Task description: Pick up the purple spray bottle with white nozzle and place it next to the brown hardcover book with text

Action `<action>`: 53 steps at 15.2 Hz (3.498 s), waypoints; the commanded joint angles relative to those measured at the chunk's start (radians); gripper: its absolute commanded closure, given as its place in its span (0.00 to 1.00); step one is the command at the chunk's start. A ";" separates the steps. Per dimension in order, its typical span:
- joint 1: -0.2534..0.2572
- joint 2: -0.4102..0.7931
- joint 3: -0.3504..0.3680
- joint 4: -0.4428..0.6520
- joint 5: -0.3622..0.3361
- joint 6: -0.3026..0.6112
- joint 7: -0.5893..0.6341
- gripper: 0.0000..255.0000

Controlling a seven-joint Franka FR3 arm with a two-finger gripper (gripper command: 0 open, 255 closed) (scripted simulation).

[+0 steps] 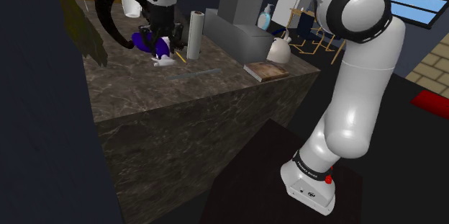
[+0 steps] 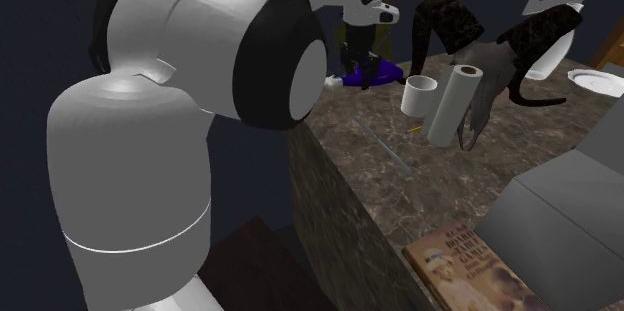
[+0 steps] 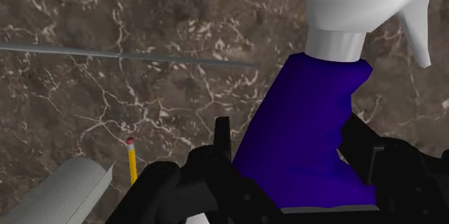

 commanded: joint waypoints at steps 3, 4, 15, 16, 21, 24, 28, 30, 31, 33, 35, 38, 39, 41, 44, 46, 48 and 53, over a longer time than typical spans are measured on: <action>-0.065 -0.058 -0.028 -0.086 0.020 0.039 -0.090 1.00; -0.081 -0.068 -0.036 -0.101 0.025 0.045 -0.113 1.00; -0.234 -0.124 -0.131 -0.173 0.054 0.083 -0.362 1.00; -0.247 -0.123 -0.140 -0.172 0.056 0.085 -0.384 1.00; -0.313 -0.105 -0.183 -0.148 0.064 0.087 -0.496 1.00; -0.352 -0.083 -0.208 -0.118 0.069 0.083 -0.561 1.00; -0.403 -0.040 -0.239 -0.059 0.077 0.072 -0.647 1.00; -0.414 -0.029 -0.245 -0.056 0.079 0.082 -0.663 1.00; -0.414 -0.028 -0.245 -0.069 0.078 0.095 -0.662 1.00; -0.415 -0.026 -0.245 -0.092 0.078 0.121 -0.661 1.00; -0.415 -0.023 -0.246 -0.115 0.077 0.147 -0.659 1.00; -0.416 -0.016 -0.245 -0.146 0.076 0.185 -0.657 1.00; -0.416 -0.014 -0.245 -0.156 0.075 0.197 -0.656 1.00; -0.416 -0.008 -0.245 -0.175 0.074 0.222 -0.654 1.00; -0.417 0.002 -0.245 -0.201 0.073 0.258 -0.652 1.00; -0.417 0.010 -0.245 -0.218 0.071 0.283 -0.650 1.00; -0.417 0.010 -0.245 -0.218 0.071 0.283 -0.650 1.00; -0.418 0.010 -0.244 -0.218 0.071 0.283 -0.650 1.00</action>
